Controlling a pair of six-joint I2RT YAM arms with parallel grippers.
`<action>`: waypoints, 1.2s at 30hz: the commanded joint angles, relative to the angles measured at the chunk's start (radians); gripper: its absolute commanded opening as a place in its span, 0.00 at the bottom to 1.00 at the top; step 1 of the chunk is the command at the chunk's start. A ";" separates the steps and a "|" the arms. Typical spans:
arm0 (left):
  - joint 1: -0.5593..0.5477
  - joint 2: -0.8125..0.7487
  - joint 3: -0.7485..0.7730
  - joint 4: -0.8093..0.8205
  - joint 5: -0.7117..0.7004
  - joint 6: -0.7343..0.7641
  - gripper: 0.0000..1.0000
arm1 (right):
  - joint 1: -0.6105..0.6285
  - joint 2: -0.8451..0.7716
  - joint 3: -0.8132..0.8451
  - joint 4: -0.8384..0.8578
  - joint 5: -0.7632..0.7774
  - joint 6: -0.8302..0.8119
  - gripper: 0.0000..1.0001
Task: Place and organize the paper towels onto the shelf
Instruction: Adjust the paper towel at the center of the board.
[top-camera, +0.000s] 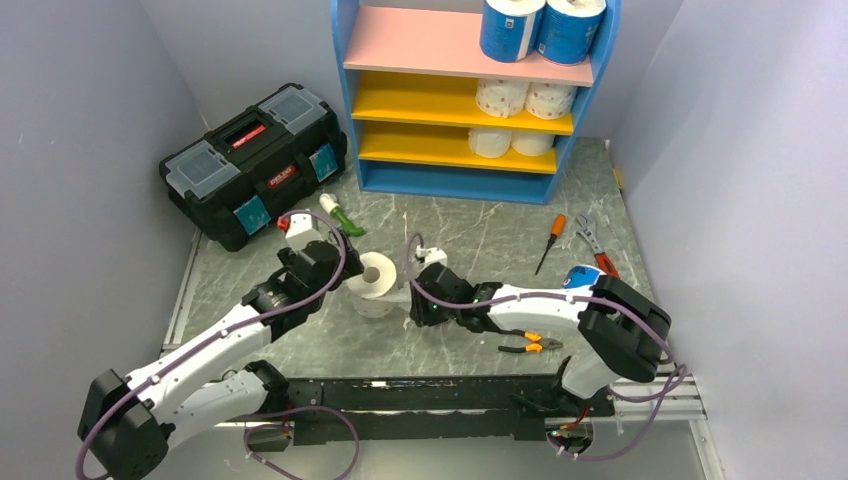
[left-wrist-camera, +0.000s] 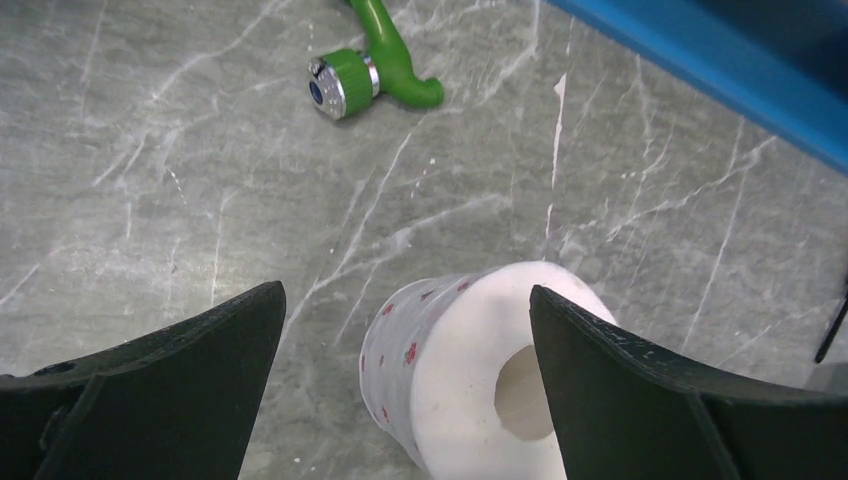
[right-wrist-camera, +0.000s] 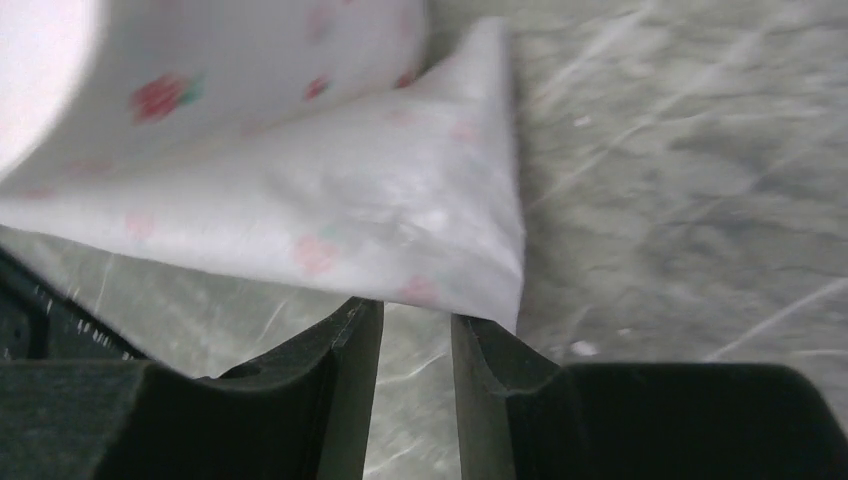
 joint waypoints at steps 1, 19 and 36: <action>0.006 0.038 0.040 0.040 0.058 0.002 0.99 | -0.082 -0.012 -0.034 0.145 0.023 0.019 0.35; 0.005 0.019 -0.015 0.054 0.111 -0.006 0.97 | -0.200 0.162 0.225 0.135 -0.012 -0.059 0.49; 0.004 -0.065 -0.017 0.016 0.094 -0.003 0.97 | -0.256 0.165 0.359 -0.029 0.103 -0.050 0.66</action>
